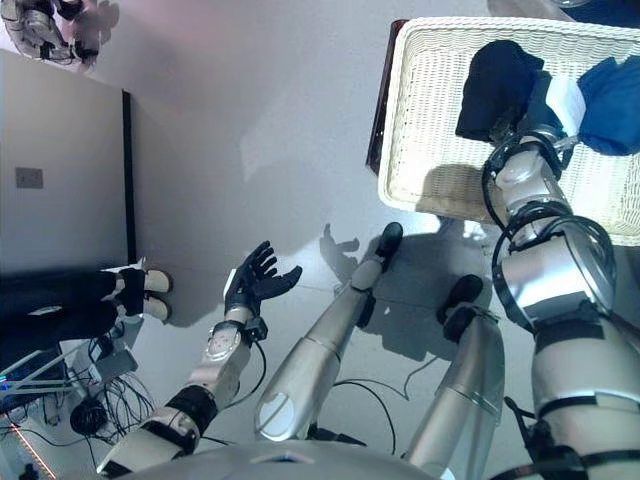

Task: Pick up the clothes and place them into the washing machine

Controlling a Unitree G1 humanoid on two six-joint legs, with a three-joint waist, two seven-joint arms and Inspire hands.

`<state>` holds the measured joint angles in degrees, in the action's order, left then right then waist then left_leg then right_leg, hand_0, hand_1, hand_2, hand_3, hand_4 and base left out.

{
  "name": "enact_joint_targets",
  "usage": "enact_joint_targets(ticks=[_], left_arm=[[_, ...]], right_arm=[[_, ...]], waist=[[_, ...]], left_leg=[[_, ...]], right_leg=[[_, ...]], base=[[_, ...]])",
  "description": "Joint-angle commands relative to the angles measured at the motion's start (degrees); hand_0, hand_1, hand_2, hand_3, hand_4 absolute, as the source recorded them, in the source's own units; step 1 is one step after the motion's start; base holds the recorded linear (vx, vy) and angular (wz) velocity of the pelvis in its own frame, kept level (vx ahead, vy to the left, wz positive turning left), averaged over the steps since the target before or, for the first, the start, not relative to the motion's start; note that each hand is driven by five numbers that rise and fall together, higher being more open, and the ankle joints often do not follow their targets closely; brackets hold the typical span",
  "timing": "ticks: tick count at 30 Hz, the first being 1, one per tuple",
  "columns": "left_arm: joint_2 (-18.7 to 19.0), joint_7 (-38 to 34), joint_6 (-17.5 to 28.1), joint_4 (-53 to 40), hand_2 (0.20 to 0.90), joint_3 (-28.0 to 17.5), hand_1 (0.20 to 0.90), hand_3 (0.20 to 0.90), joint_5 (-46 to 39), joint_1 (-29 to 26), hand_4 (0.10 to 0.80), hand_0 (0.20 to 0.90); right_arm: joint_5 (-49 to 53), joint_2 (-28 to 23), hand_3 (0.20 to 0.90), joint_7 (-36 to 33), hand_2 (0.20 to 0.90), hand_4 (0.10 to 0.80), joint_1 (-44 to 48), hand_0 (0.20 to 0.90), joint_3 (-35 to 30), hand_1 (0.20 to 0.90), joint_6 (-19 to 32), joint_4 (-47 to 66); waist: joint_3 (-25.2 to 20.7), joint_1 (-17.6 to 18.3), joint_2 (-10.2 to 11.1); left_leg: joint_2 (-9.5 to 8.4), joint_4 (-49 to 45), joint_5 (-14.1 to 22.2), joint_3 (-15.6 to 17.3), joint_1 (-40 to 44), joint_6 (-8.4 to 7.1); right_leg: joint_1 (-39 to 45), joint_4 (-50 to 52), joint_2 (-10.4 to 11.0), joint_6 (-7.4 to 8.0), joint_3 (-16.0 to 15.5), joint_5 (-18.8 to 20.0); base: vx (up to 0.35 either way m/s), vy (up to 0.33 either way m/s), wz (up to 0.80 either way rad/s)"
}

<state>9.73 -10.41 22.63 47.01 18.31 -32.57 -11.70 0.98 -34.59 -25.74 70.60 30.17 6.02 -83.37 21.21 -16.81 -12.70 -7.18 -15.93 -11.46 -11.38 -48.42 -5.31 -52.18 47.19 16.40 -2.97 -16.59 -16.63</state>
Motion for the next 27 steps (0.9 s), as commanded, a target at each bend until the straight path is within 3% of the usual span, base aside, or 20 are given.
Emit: enact_joint_targets(ticks=[1,6,14,22,24,27], left_arm=[[3.78,-2.08,2.77,-0.17,0.9,-2.13,0.9,0.9,0.05,-1.17,0.8,0.9],[3.77,-2.32,2.89,-2.97,0.9,-1.84,0.9,0.9,1.13,1.42,0.8,0.9],[4.42,-2.61,3.0,-1.1,0.9,-1.7,0.9,0.9,2.39,3.16,0.8,0.9],[4.17,-1.35,3.18,2.09,0.9,-1.98,0.9,0.9,1.19,5.28,0.8,0.9],[4.31,-0.57,3.56,-4.2,0.9,-1.68,0.9,0.9,1.09,8.0,0.8,0.9],[3.99,1.19,3.1,-2.17,0.9,-1.47,0.9,0.9,0.57,9.42,0.8,0.9]], right_arm=[[-1.67,1.66,0.3,1.89,0.3,0.4,2.77,0.3,2.21,0.3,0.97,0.46],[-1.47,1.85,0.3,1.27,0.3,0.4,2.52,0.3,1.82,0.3,0.91,-0.29],[3.97,2.66,0.3,-0.11,0.3,0.4,1.24,0.3,-1.67,0.3,2.59,3.21],[26.41,5.9,0.3,3.62,0.3,0.4,-5.07,0.3,-13.5,0.3,9.75,11.89],[32.44,6.81,0.3,5.0,0.3,0.4,-8.15,0.3,-16.39,0.3,11.71,14.75],[40.07,6.5,0.3,7.63,0.3,0.4,-9.42,0.3,-20.15,0.3,13.64,14.26]], waist=[[4.89,-2.3,-0.67],[4.23,-2.84,-1.04],[2.02,-2.6,0.34],[-0.28,-0.7,1.32],[-0.44,-0.35,0.39],[-1.21,-0.07,-0.3]], left_leg=[[-6.25,-5.75,10.14,4.87,0.12,4.85],[-6.24,-4.16,9.84,4.52,2.14,5.04],[-5.17,0.3,9.49,5.33,8.59,5.2],[-3.44,3.98,9.59,7.63,14.99,5.4],[-2.74,4.59,8.21,8.61,15.36,5.78],[-2.09,5.98,8.07,9.49,17.13,5.98]], right_leg=[[6.62,-1.73,-1.02,4.37,2.7,1.07],[8.23,-3.44,-1.25,4.52,2.37,1.39],[14.01,-10.36,-3.08,4.74,3.89,3.17],[20.64,-19.16,-5.33,5.52,6.66,6.34],[21.22,-21.55,-6.1,5.49,7.0,8.98],[22.73,-24.65,-6.82,5.97,8.49,10.2]], base=[[0.0,0.0,0.0],[0.014,0.002,0.02],[0.054,0.014,-0.03],[0.048,0.031,-0.26],[-0.08,0.063,-0.42],[-0.016,0.055,-0.35]])
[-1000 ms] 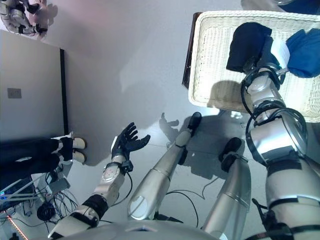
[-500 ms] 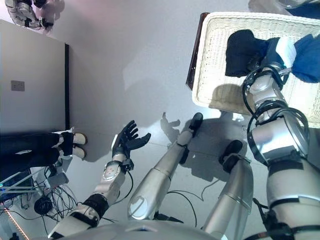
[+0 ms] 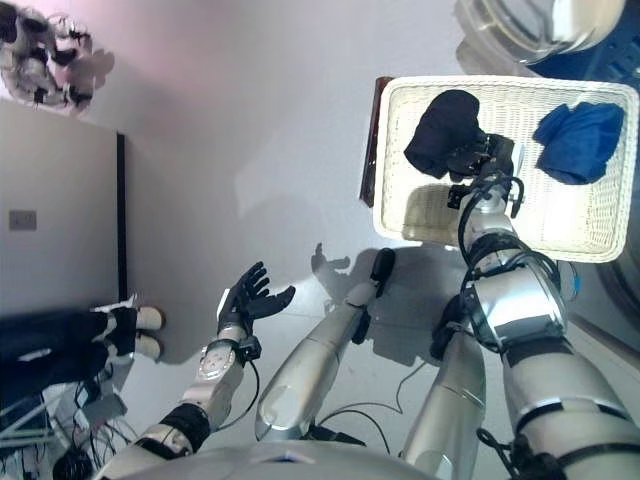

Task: Pick up the clothes and place them into the washing machine

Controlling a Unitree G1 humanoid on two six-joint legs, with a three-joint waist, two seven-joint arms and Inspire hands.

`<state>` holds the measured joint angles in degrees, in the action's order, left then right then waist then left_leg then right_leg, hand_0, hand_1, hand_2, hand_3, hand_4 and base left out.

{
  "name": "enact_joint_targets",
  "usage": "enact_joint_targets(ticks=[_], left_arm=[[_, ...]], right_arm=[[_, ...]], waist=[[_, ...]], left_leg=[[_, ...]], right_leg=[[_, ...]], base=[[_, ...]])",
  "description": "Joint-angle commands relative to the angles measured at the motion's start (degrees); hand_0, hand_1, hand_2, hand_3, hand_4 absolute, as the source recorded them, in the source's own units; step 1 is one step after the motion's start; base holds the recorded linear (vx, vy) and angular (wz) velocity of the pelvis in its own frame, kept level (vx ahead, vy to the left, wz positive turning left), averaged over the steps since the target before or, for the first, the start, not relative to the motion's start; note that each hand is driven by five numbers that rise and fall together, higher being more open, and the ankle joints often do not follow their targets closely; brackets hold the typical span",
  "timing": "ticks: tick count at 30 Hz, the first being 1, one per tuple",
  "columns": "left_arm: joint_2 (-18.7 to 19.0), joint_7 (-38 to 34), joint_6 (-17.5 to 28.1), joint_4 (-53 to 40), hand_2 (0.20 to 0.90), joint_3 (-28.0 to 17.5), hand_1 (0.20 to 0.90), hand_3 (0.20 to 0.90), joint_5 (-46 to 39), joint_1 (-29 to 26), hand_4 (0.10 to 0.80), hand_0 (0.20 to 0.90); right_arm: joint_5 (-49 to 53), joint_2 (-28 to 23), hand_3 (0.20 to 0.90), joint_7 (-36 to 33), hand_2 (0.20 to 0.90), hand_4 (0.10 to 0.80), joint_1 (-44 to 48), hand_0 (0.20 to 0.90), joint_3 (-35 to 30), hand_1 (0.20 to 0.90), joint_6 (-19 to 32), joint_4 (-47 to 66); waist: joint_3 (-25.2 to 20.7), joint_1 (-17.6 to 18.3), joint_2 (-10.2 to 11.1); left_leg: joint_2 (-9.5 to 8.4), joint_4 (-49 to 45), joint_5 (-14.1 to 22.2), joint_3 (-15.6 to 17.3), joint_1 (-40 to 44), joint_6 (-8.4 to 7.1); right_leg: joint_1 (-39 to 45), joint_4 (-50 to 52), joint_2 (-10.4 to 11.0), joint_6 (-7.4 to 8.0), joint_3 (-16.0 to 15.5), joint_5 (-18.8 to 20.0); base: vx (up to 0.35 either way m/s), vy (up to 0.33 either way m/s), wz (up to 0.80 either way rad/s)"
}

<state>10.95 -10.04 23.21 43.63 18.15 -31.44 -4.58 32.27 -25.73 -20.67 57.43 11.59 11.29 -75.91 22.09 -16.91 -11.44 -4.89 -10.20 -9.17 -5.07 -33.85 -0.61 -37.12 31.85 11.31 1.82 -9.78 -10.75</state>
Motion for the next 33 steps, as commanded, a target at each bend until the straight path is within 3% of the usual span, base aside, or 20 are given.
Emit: enact_joint_targets(ticks=[1,8,18,26,33], left_arm=[[2.51,1.36,2.38,2.34,0.9,-1.3,0.9,0.9,-0.83,2.07,0.8,0.9],[0.79,4.45,2.63,6.42,0.9,-1.16,0.9,0.9,-3.61,3.62,0.8,0.9],[-1.77,4.23,3.23,13.32,0.9,0.61,0.9,0.9,-4.51,3.42,0.8,0.9],[-2.23,3.09,3.29,14.78,0.9,2.0,0.9,0.9,-4.25,3.41,0.8,0.9],[-1.16,2.72,3.93,13.52,0.9,1.93,0.9,0.9,-5.11,2.58,0.8,0.9]], right_arm=[[12.11,-2.08,0.3,3.7,0.3,0.4,3.11,0.3,-3.13,0.3,9.48,7.8],[25.37,0.82,0.3,7.99,0.3,0.4,-2.64,0.3,-12.63,0.3,15.32,14.49],[28.88,2.91,0.3,1.98,0.3,0.4,-6.1,0.3,-25.14,0.3,24.37,23.29],[32.06,-1.71,0.3,-3.63,0.3,0.4,-0.11,0.3,-31.24,0.3,28.64,21.21],[33.26,-8.73,0.3,-4.64,0.3,0.4,7.9,0.3,-29.68,0.3,29.39,19.37]], waist=[[-2.35,0.3,-1.84],[-3.32,1.96,-3.64],[-3.2,4.18,-5.79],[-3.36,3.99,-7.8],[-2.01,2.81,-8.04]], left_leg=[[-4.3,0.68,5.69,3.6,3.07,1.31],[-3.91,3.17,5.57,5.13,5.24,1.92],[-4.24,3.91,5.57,5.21,5.62,2.29],[-4.78,4.3,5.39,4.99,4.85,2.19],[-4.8,0.79,5.93,5.75,0.75,2.33]], right_leg=[[7.85,-9.79,-1.92,1.29,2.21,4.7],[8.49,-13.01,-2.92,1.7,5.12,6.2],[7.75,-12.44,-3.25,1.31,6.11,5.22],[6.26,-11.36,-2.88,1.28,6.41,4.66],[1.34,-5.48,-3.4,1.04,6.88,3.31]], base=[[0.02,0.051,-0.36],[0.02,0.048,-0.32],[0.002,0.008,-0.09],[-0.006,0.016,-0.03],[-0.046,-0.001,-0.1]])
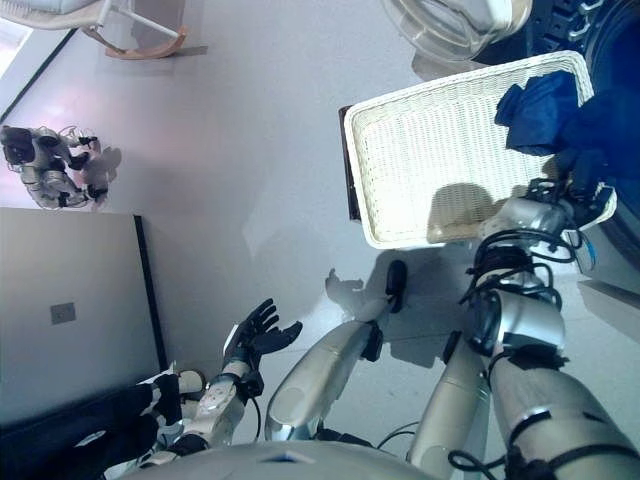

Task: Pick up the clothes and place them into the washing machine

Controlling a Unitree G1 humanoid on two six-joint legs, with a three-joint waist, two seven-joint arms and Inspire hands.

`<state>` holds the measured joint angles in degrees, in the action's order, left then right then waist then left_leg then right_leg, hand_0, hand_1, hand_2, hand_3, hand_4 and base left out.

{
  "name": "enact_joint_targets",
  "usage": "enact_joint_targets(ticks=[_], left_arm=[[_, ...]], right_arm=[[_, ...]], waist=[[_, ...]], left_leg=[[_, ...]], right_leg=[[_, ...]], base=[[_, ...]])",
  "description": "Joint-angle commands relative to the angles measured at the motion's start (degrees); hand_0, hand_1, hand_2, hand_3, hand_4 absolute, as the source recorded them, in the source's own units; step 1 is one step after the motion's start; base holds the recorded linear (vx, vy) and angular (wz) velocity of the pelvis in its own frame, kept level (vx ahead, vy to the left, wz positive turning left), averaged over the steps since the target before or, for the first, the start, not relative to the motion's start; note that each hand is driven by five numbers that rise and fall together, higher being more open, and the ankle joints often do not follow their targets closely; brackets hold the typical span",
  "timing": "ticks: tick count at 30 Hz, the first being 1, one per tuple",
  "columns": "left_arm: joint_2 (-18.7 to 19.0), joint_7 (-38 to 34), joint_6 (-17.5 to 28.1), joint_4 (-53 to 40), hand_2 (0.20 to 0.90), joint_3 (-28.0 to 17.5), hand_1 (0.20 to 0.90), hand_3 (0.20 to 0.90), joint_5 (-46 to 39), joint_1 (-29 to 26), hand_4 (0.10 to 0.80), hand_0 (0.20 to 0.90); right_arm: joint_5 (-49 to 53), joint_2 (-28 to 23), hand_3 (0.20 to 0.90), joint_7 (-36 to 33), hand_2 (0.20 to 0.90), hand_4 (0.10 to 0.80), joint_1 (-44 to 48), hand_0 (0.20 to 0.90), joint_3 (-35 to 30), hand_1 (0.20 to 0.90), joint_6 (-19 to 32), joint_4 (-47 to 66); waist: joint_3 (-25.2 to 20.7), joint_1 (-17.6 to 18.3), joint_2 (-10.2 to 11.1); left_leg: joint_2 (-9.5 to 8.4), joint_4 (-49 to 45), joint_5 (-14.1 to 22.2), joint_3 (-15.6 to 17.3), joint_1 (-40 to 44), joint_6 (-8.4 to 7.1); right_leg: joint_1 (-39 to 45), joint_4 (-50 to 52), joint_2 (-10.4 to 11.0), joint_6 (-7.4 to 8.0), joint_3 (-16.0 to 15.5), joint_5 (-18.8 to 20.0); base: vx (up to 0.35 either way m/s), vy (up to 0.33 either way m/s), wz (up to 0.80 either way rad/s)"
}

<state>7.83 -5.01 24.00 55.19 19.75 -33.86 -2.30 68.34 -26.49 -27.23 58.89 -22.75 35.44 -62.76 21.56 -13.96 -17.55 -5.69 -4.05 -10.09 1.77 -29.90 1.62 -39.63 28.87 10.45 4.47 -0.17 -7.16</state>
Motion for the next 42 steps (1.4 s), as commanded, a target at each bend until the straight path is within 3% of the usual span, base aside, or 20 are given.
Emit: enact_joint_targets(ticks=[1,6,10,13,14,15,17,21,34,35,38,42], left_arm=[[2.13,-2.26,3.1,1.83,0.9,0.17,0.9,0.9,-2.96,-0.13,0.8,0.9],[3.9,-2.89,3.3,-1.62,0.9,0.32,0.9,0.9,-2.25,-0.81,0.8,0.9],[4.38,-2.64,3.5,-3.35,0.9,1.42,0.9,0.9,-2.15,-0.05,0.8,0.9],[4.62,-2.99,3.89,-4.5,0.9,1.76,0.9,0.9,-2.51,1.06,0.8,0.9],[5.34,-3.21,4.03,-4.8,0.9,1.53,0.9,0.9,-2.05,1.47,0.8,0.9],[5.07,-3.3,4.01,-4.92,0.9,1.66,0.9,0.9,-1.96,1.42,0.8,0.9],[5.66,-3.6,4.45,-5.71,0.9,0.81,0.9,0.9,-1.81,2.17,0.8,0.9],[5.39,-3.27,4.48,-6.19,0.9,0.53,0.9,0.9,-2.53,3.35,0.8,0.9],[3.04,-1.08,3.58,-2.33,0.9,0.26,0.9,0.9,-4.86,3.25,0.8,0.9],[3.08,-1.25,3.35,-1.02,0.9,-0.61,0.9,0.9,-4.42,2.98,0.8,0.9],[2.76,-1.34,3.32,0.32,0.9,-1.3,0.9,0.9,-3.73,2.62,0.8,0.9],[2.65,-2.06,3.72,2.44,0.9,-2.56,0.9,0.9,-3.09,2.17,0.8,0.9]], right_arm=[[-2.96,-9.09,0.3,1.43,0.3,0.4,7.7,0.3,5.02,0.3,5.44,5.58],[-2.46,-13.32,0.3,0.27,0.3,0.4,11.83,0.3,7.76,0.3,7.0,4.92],[-3.52,-16.92,0.3,-1.47,0.3,0.4,13.98,0.3,9.03,0.3,7.55,5.55],[-8.61,-20.08,0.3,-6.54,0.3,0.4,16.35,0.3,11.05,0.3,8.67,6.55],[-11.19,-23.08,0.345,-7.44,0.345,0.43,17.27,0.345,13.32,0.345,7.18,6.52],[-11.54,-23.45,0.9,-7.87,0.9,0.8,17.93,0.9,13.84,0.9,6.94,6.24],[-12.67,-26.63,0.9,-7.63,0.9,0.8,19.48,0.9,16.84,0.9,5.75,6.7],[-12.09,-27.66,0.9,-6.0,0.9,0.8,20.32,0.9,19.67,0.9,4.51,6.04],[-7.99,-18.62,0.9,3.93,0.9,0.8,17.42,0.9,22.74,0.9,-3.84,-5.67],[-13.02,-18.51,0.9,2.62,0.9,0.8,16.73,0.9,24.9,0.9,-7.58,-10.89],[-19.62,-16.48,0.9,2.07,0.9,0.8,15.61,0.9,28.01,0.9,-11.33,-13.33],[-22.76,-13.19,0.9,1.39,0.9,0.8,13.6,0.9,28.7,0.9,-13.12,-12.7]], waist=[[-0.8,-0.22,-1.64],[-0.04,0.15,0.32],[-1.1,0.07,0.72],[-1.78,-0.46,0.68],[-1.86,-0.52,0.82],[-1.92,-0.63,0.64],[-2.79,-0.78,0.61],[-3.78,-0.74,0.3],[-5.24,-0.67,1.2],[-5.05,-0.82,1.7],[-4.51,-0.64,2.16],[-4.21,-0.53,3.4]], left_leg=[[-4.11,-7.45,7.0,-1.53,-4.84,-0.09],[-4.87,-16.93,11.27,-2.4,-11.87,0.39],[-5.27,-18.42,12.15,-2.92,-13.93,0.62],[-5.15,-19.66,12.77,-3.1,-15.2,0.84],[-4.96,-20.66,13.13,-3.14,-15.71,0.96],[-5.0,-20.97,13.33,-3.03,-16.02,0.97],[-5.16,-20.23,13.51,-2.9,-15.37,0.72],[-5.31,-17.49,12.96,-2.8,-13.38,0.5],[-4.25,-9.44,10.65,-2.27,-6.35,-0.02],[-3.66,-8.78,9.11,-1.6,-6.27,-0.02],[-3.1,-7.91,8.62,-1.63,-5.31,-0.24],[-2.64,-5.32,6.94,-2.07,-3.05,-1.12]], right_leg=[[2.51,-0.23,-2.56,-1.69,-2.77,-0.68],[-2.86,8.44,-2.0,-2.84,-3.21,-5.23],[-5.37,10.88,-1.29,-3.08,-3.51,-6.41],[-6.8,12.34,-1.45,-3.26,-3.16,-6.87],[-7.53,13.51,-1.43,-3.48,-2.97,-7.29],[-7.87,13.84,-1.39,-3.5,-2.86,-7.49],[-7.82,13.84,-1.15,-3.78,-2.67,-8.19],[-6.79,12.32,-1.13,-3.83,-2.41,-8.15],[-0.41,2.01,-3.19,-3.72,-1.16,-4.12],[0.05,0.33,-3.57,-3.91,-1.81,-1.88],[1.31,-1.4,-4.0,-3.8,-1.93,-0.59],[4.86,-5.57,-4.39,-3.65,-2.7,1.12]], base=[[-0.099,-0.071,-0.06],[-0.003,-0.102,0.09],[0.018,-0.041,0.08],[0.0,0.0,0.0],[-0.004,-0.024,-0.05],[0.003,-0.018,-0.06],[0.04,0.004,-0.01],[0.068,0.036,0.02],[0.049,0.031,-0.11],[-0.091,-0.002,-0.19],[-0.029,-0.011,-0.14],[0.006,-0.034,-0.1]])
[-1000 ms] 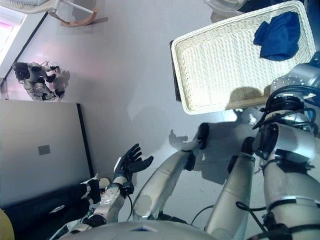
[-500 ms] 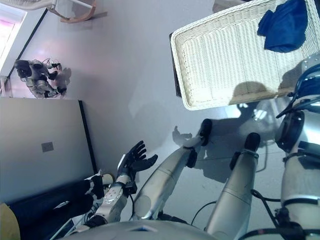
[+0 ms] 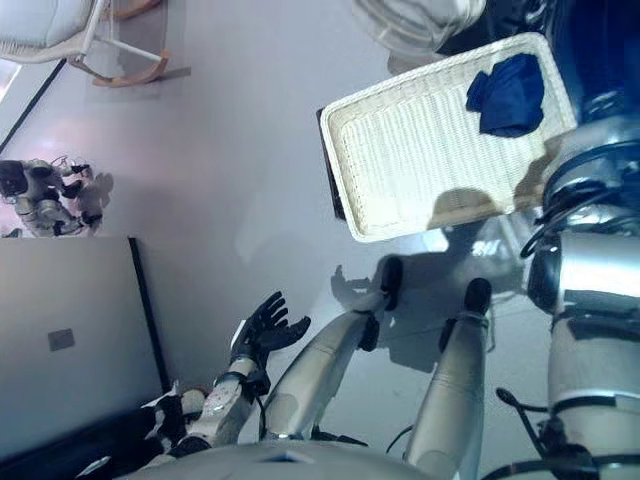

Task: Pick up the clothes and place them into the washing machine

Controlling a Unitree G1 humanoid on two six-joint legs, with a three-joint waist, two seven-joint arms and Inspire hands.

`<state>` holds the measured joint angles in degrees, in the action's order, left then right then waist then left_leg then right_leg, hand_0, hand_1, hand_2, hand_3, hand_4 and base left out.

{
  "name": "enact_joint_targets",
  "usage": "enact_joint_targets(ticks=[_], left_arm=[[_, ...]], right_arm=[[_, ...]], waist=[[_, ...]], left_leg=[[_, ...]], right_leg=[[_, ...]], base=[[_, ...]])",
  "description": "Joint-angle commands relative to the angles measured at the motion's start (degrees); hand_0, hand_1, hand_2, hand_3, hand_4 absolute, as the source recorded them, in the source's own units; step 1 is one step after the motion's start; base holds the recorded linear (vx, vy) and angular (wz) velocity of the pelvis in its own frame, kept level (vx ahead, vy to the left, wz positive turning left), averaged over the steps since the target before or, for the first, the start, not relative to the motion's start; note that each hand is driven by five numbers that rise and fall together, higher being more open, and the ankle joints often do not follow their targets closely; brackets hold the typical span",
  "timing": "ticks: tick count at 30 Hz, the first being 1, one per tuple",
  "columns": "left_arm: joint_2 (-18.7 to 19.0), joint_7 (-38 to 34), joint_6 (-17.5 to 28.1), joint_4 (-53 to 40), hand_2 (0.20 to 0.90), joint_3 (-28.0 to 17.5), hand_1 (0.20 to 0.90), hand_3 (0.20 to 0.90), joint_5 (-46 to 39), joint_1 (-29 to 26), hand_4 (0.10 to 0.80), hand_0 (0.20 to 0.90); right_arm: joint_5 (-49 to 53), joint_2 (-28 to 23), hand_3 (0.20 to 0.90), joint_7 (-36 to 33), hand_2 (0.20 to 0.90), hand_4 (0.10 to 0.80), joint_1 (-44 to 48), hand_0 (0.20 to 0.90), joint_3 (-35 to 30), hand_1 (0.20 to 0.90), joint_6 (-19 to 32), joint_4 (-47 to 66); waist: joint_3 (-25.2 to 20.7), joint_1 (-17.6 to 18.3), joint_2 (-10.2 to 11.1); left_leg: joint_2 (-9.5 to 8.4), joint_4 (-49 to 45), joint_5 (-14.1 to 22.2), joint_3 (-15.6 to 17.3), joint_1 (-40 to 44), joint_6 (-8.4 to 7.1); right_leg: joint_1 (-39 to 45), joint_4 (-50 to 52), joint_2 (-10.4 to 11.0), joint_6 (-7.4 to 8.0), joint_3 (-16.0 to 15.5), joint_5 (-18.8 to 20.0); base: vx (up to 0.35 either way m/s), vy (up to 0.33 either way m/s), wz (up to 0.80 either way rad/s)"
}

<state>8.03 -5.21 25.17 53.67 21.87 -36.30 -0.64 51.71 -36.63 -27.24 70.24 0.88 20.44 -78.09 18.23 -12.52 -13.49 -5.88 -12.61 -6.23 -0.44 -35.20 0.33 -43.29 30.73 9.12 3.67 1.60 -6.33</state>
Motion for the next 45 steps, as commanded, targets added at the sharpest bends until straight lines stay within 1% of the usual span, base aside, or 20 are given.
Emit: enact_joint_targets(ticks=[1,7,12,15,16,19,21,24,25,26,27,28,29,31,32,33,34,35,40,45], left_arm=[[2.33,-1.72,2.56,4.06,0.9,-4.72,0.9,0.9,-0.9,0.63,0.8,0.9],[1.69,-1.22,1.96,7.35,0.9,-6.13,0.9,0.9,-0.83,1.02,0.8,0.9],[1.73,-1.26,0.52,11.1,0.9,-9.05,0.9,0.9,2.27,1.49,0.8,0.9],[3.1,-1.07,-0.16,12.3,0.9,-10.75,0.9,0.9,5.16,1.5,0.8,0.9],[4.94,-1.53,-0.13,12.85,0.9,-11.83,0.9,0.9,6.53,0.77,0.8,0.9],[5.38,-2.06,0.6,13.97,0.9,-12.66,0.9,0.9,5.63,0.19,0.8,0.9],[5.75,-1.94,0.98,14.33,0.9,-13.34,0.9,0.9,4.32,-0.03,0.8,0.9],[6.07,-2.17,1.07,14.89,0.9,-13.63,0.9,0.9,4.77,-0.35,0.8,0.9],[6.11,-2.1,1.44,14.78,0.9,-14.06,0.9,0.9,4.76,-0.09,0.8,0.9],[5.82,-2.4,1.56,14.58,0.9,-14.34,0.9,0.9,5.15,0.15,0.8,0.9],[5.48,-2.62,1.61,14.67,0.9,-14.28,0.9,0.9,5.74,0.8,0.8,0.9],[5.5,-2.63,1.61,14.66,0.9,-14.3,0.9,0.9,5.75,0.8,0.8,0.9],[6.15,-2.59,1.5,14.14,0.9,-13.9,0.9,0.9,5.34,-0.81,0.8,0.9],[6.78,-3.12,1.44,14.06,0.9,-13.68,0.9,0.9,5.25,-2.05,0.8,0.9],[6.62,-4.1,1.24,14.45,0.9,-13.67,0.9,0.9,5.57,-2.77,0.8,0.9],[6.44,-4.31,1.4,14.43,0.9,-13.21,0.9,0.9,5.85,-2.6,0.8,0.9],[6.42,-4.32,1.4,14.44,0.9,-13.22,0.9,0.9,5.86,-2.63,0.8,0.9],[6.11,-4.58,0.84,14.63,0.9,-12.1,0.9,0.9,7.33,-2.23,0.8,0.9],[6.69,-5.39,0.57,15.91,0.9,-12.36,0.9,0.9,8.47,-1.54,0.8,0.9],[7.98,-6.18,1.03,14.0,0.9,-12.57,0.9,0.9,8.44,-3.43,0.8,0.9]], right_arm=[[-6.16,-1.93,0.9,1.54,0.9,0.8,1.51,0.9,4.9,0.9,1.77,2.97],[-8.46,4.2,0.9,2.76,0.9,0.8,-4.1,0.9,3.44,0.9,1.25,3.53],[-19.32,6.91,0.9,2.24,0.9,0.8,-12.56,0.9,3.96,0.9,-2.33,2.18],[-24.77,7.84,0.9,3.05,0.9,0.8,-19.81,0.9,3.88,0.9,-4.38,2.01],[-27.03,8.93,0.9,3.28,0.9,0.8,-21.15,0.9,4.36,0.9,-4.9,2.66],[-29.4,10.15,0.9,3.14,0.9,0.8,-21.64,0.9,5.95,0.9,-5.54,2.66],[-32.38,11.26,0.9,3.24,0.9,0.8,-23.03,0.9,7.29,0.9,-6.66,3.33],[-34.18,11.77,0.9,3.12,0.9,0.8,-27.03,0.9,6.93,0.9,-6.88,4.11],[-34.8,11.65,0.9,3.1,0.9,0.8,-29.34,0.9,6.79,0.9,-6.58,4.96],[-36.53,11.46,0.9,2.71,0.9,0.8,-30.19,0.9,7.39,0.9,-7.08,4.57],[-38.62,11.8,0.9,1.32,0.9,0.8,-31.24,0.9,7.71,0.9,-7.35,4.8],[-38.64,11.83,0.9,1.3,0.9,0.8,-31.24,0.9,7.7,0.9,-7.36,4.82],[-38.98,11.78,0.9,0.4,0.9,0.8,-31.72,0.9,7.6,0.9,-6.92,5.58],[-38.89,11.83,0.9,-0.67,0.9,0.8,-29.89,0.9,8.26,0.9,-7.1,4.94],[-39.87,12.18,0.9,-1.49,0.9,0.8,-26.99,0.9,9.67,0.9,-7.66,2.94],[-40.37,11.75,0.9,-1.92,0.9,0.8,-24.97,0.9,10.36,0.9,-7.7,2.5],[-40.37,11.74,0.9,-1.91,0.9,0.8,-24.93,0.9,10.37,0.9,-7.69,2.47],[-41.95,11.27,0.9,-2.18,0.9,0.8,-24.02,0.9,11.62,0.9,-7.93,1.27],[-44.23,10.6,0.9,-2.2,0.9,0.8,-17.95,0.9,14.1,0.9,-9.6,-2.28],[-48.04,7.66,0.9,-3.01,0.9,0.8,-11.88,0.9,16.81,0.9,-13.12,-6.92]], waist=[[-0.87,-1.85,-0.41],[-1.97,-2.05,2.06],[-3.79,-0.99,4.47],[-3.93,1.2,4.73],[-2.59,3.4,4.67],[-3.21,5.34,5.36],[-3.98,6.78,6.61],[-5.08,7.59,8.54],[-5.63,8.04,9.3],[-7.09,7.69,9.89],[-7.34,8.19,9.67],[-7.47,8.32,9.78],[-4.68,8.2,10.51],[-3.3,7.38,11.4],[-3.34,6.07,11.43],[-3.51,4.88,10.7],[-3.61,4.89,10.76],[-3.92,4.19,8.48],[-4.49,2.73,7.39],[-4.94,0.83,6.33]], left_leg=[[-2.47,3.72,2.82,-0.04,2.93,0.01],[-1.93,5.52,2.35,-1.45,7.49,-0.07],[-1.97,4.03,4.5,-2.28,12.8,0.18],[-3.38,2.88,6.83,-4.57,18.64,1.58],[-3.42,2.61,7.26,-5.29,21.63,1.96],[-2.91,4.43,8.19,-6.5,24.85,0.5],[-2.96,5.54,9.7,-7.85,27.82,-0.22],[-3.12,4.74,10.73,-8.6,28.86,-0.8],[-2.97,4.34,11.17,-8.91,28.65,-1.1],[-1.7,4.29,11.32,-9.27,28.53,-2.11],[-0.41,2.46,10.31,-9.19,28.27,-3.15],[-0.56,2.56,10.07,-9.28,28.09,-3.14],[2.67,-10.33,0.45,-6.1,18.63,-7.38],[2.4,-12.08,-0.1,-5.66,13.04,-6.47],[1.79,-9.1,2.39,-5.11,10.34,-4.73],[1.55,-4.23,1.76,-5.8,10.5,-4.44],[1.51,-3.9,1.47,-5.78,10.47,-4.43],[3.55,7.87,-2.93,-4.99,11.17,-3.54],[3.18,10.9,-2.79,-4.67,14.28,-2.56],[2.03,11.24,-1.82,-1.22,14.41,-1.83]], right_leg=[[9.35,-8.49,-3.21,-2.8,-4.49,0.71],[16.08,-14.21,-3.65,-2.22,-4.83,2.8],[22.89,-14.74,-2.28,-1.66,-6.6,2.25],[22.87,-0.88,1.12,-0.52,-9.05,4.74],[21.31,6.46,0.15,-0.47,-8.41,6.46],[18.49,-4.31,-2.0,-1.01,-7.15,5.3],[17.96,-18.98,-1.84,0.18,-5.39,9.48],[20.96,-24.53,-0.78,0.94,-3.82,11.53],[22.09,-24.73,-0.9,0.89,-1.89,12.41],[23.69,-25.08,-1.39,0.42,-2.9,12.19],[25.55,-25.3,-2.22,-0.16,-3.64,11.33],[25.43,-25.44,-2.05,-0.12,-3.71,11.49],[27.24,-24.32,-0.93,-1.49,-5.15,9.92],[26.89,-23.83,-0.69,-2.28,-5.43,9.39],[26.75,-23.94,-2.07,-2.4,-5.58,8.66],[26.73,-23.89,-3.56,-2.13,-4.57,8.25],[26.59,-23.98,-3.5,-2.12,-4.55,8.39],[26.44,-23.37,-5.89,-1.85,-5.03,7.96],[25.22,-21.61,-6.19,-0.91,-3.3,7.86],[24.43,-24.09,-3.0,0.32,-2.28,9.16]], base=[[0.044,-0.035,0.06],[0.057,-0.019,0.02],[0.126,0.008,0.11],[0.134,0.048,0.43],[0.111,0.06,0.84],[0.173,-0.104,0.51],[0.285,-0.169,-0.01],[0.272,-0.229,0.35],[0.183,-0.259,0.71],[0.314,-0.366,0.59],[0.249,-0.277,0.4],[0.03,-0.24,0.37],[-0.161,-0.228,0.49],[-0.082,-0.209,0.92],[0.131,-0.09,0.89],[0.131,-0.092,0.36],[0.158,0.045,-0.26],[0.135,0.069,-0.35],[0.09,0.143,-0.37],[0.053,0.183,-0.21]])
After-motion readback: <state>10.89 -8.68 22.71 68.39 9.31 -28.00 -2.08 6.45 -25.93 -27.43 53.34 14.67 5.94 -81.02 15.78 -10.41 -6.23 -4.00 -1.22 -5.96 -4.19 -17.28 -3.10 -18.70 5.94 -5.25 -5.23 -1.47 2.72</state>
